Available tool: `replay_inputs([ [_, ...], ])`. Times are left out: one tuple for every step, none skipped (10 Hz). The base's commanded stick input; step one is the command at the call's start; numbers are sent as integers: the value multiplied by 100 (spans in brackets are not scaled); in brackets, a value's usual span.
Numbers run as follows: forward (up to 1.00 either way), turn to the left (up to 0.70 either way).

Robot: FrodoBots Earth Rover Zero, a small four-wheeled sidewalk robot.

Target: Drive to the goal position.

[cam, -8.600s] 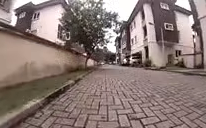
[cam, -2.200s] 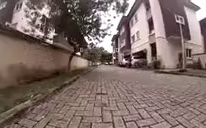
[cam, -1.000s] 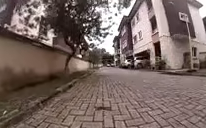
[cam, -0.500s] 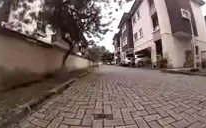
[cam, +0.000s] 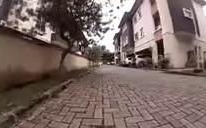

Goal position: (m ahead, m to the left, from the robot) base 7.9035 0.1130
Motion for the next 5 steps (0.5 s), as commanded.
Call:
replay_inputs([
  [50,0],
  [50,0],
  [50,0],
  [50,0],
  [50,0],
])
